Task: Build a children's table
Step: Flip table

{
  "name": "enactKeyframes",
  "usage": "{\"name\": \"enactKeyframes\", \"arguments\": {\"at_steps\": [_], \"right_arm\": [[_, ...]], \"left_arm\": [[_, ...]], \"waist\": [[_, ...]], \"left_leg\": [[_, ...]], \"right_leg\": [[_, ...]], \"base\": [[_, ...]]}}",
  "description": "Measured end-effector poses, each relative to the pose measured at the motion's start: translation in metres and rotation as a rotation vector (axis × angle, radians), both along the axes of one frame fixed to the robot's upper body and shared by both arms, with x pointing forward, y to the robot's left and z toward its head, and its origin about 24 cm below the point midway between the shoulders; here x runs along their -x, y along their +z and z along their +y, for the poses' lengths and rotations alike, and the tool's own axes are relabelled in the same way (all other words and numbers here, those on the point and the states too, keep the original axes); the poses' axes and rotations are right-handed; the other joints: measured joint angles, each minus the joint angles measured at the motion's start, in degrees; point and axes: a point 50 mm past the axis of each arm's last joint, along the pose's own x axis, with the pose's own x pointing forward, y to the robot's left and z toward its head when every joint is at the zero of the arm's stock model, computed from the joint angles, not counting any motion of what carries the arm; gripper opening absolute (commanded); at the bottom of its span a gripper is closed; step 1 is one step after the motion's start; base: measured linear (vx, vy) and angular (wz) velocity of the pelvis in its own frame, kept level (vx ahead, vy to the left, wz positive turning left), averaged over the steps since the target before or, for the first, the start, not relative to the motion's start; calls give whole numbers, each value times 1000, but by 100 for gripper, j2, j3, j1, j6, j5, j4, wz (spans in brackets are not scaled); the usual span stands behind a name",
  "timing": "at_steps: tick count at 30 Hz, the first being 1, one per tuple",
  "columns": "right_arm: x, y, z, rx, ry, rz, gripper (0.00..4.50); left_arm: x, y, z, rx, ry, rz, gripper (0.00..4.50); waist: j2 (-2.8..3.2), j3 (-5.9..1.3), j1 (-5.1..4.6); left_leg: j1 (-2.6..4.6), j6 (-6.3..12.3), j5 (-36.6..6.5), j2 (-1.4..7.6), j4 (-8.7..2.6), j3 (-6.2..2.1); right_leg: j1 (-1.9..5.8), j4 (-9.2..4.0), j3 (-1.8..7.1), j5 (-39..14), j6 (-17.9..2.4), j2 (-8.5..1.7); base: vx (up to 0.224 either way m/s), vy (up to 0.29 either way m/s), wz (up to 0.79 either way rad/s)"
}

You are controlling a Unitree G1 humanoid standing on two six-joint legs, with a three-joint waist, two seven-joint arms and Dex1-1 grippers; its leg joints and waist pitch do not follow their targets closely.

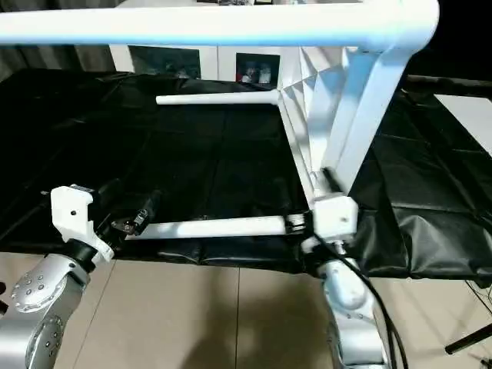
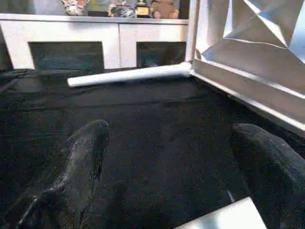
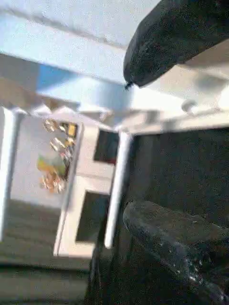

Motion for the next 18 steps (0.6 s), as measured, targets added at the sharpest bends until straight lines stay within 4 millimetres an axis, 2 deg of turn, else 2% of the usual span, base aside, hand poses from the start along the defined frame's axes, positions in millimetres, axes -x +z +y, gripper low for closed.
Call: {"name": "enactKeyframes", "arguments": {"at_steps": [4,11,18], "right_arm": [[5,4,-8,39,-77,-77,445],[6,7,-16,69,-172,-108,445],[11,1,-12,20,-165,-93,445]], "left_arm": [[1,-2,-2,-3,-39,16,447],[1,-2,-4,-12,-70,19,447],[2,-2,-1,-26,-99,23,447]], "waist": [[21,-4,2],[24,-6,-2],[32,-1,-15]], "left_leg": [[-18,15,12,21,0,45],[-46,56,28,21,0,55],[-36,29,17,27,0,58]], "right_leg": [[-5,-8,4,9,-14,-4],[-16,-29,3,3,-6,-8],[-16,-14,2,3,-5,-8]], "base": [[0,0,0],[0,0,0],[0,0,0]]}}
